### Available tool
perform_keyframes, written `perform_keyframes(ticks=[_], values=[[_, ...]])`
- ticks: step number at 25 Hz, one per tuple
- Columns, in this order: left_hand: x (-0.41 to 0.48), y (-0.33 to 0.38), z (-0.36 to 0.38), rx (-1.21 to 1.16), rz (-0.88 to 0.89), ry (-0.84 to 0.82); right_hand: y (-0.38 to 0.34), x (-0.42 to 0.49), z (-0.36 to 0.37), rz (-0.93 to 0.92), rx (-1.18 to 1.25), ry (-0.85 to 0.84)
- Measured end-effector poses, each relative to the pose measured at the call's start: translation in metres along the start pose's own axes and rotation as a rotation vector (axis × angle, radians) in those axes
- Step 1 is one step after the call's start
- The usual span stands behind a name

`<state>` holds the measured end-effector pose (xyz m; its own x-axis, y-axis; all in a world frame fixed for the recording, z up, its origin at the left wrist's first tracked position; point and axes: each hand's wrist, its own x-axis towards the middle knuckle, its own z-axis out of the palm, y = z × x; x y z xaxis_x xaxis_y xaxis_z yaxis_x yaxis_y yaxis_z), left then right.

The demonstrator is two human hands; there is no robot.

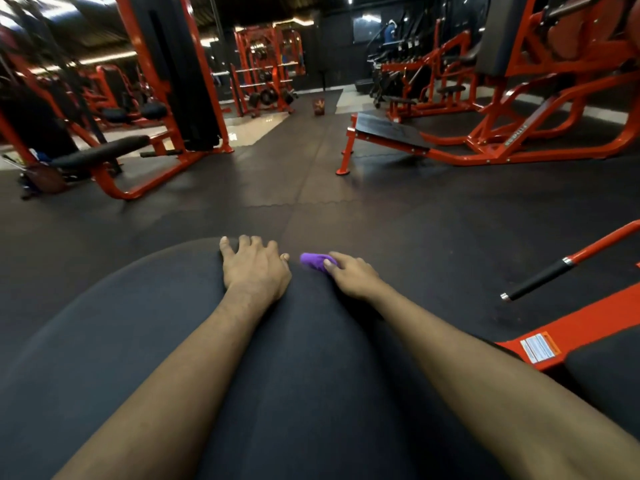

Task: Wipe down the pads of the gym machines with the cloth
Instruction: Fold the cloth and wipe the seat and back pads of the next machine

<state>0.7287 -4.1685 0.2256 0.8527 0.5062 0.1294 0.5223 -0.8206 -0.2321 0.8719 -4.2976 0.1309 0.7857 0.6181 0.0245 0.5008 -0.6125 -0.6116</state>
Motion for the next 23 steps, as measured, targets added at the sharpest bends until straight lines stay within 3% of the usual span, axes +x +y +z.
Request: perform_keyframes(ticks=[2, 5, 9, 12, 16, 20, 23], values=[[-0.003, -0.02, -0.008, -0.013, -0.044, 0.019, -0.035, 0.011, 0.006, -0.07, 0.077, 0.012], [-0.011, -0.047, -0.015, -0.043, -0.083, 0.034, -0.016, -0.003, 0.003, -0.05, 0.178, 0.019], [-0.031, -0.076, -0.017, -0.072, -0.1, 0.058, 0.037, -0.019, -0.008, 0.149, 0.081, 0.006], [-0.051, -0.101, -0.027, -0.097, -0.155, 0.074, 0.009, -0.011, -0.001, 0.184, -0.077, 0.044], [-0.072, -0.143, -0.036, -0.214, -0.177, -0.015, -0.095, 0.011, 0.01, -0.012, 0.058, 0.106], [-0.083, -0.179, -0.033, -0.293, -0.07, -0.081, -0.172, 0.006, 0.018, -0.4, 0.264, 0.045], [-0.091, -0.185, -0.027, -0.336, -0.059, -0.035, -0.155, 0.016, 0.015, -0.319, 0.217, 0.055]])
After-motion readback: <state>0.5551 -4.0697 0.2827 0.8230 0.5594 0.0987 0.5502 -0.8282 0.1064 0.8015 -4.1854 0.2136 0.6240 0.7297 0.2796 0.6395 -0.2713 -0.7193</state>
